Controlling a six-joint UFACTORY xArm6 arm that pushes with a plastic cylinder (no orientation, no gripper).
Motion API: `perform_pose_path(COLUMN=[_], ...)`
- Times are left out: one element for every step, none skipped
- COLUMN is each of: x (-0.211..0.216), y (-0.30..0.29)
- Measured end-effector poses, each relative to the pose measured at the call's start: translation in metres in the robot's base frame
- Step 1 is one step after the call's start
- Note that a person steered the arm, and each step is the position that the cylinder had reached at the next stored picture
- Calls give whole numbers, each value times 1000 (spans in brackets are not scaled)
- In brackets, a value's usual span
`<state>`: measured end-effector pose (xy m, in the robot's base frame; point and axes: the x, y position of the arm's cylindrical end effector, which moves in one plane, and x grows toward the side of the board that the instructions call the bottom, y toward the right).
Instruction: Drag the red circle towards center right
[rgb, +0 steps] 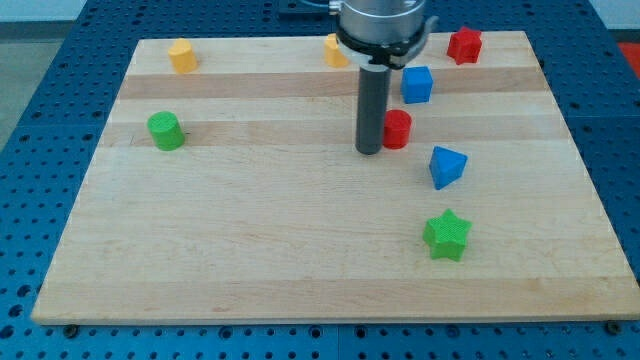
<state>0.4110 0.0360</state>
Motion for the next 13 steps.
perform_pose_path(x=[-16,-19,-19,-19,-19,-19,-19,-19,-19,-19,-19,-19,-19], y=[-3,0,11,23,37,50,62,75,86,97,105,106,106])
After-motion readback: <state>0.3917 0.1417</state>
